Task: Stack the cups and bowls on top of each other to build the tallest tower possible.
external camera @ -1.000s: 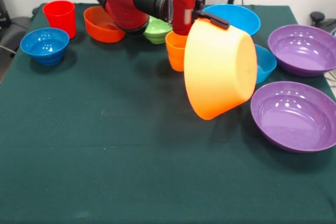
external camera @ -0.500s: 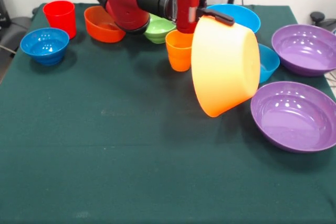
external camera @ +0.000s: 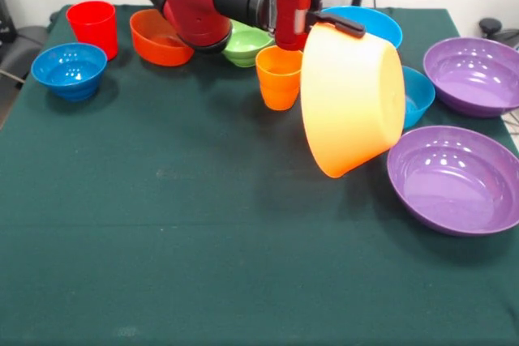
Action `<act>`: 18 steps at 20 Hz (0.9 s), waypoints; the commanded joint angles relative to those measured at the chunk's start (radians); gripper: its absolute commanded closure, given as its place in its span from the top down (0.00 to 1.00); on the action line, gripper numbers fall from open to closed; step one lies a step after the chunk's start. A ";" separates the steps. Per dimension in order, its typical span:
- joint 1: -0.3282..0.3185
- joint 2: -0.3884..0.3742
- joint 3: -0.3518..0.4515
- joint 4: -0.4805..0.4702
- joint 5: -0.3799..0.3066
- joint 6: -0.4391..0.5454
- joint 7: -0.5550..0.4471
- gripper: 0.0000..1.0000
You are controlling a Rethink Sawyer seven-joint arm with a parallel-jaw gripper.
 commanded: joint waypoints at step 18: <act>0.088 0.096 -0.049 -0.249 0.077 0.204 -0.297 0.00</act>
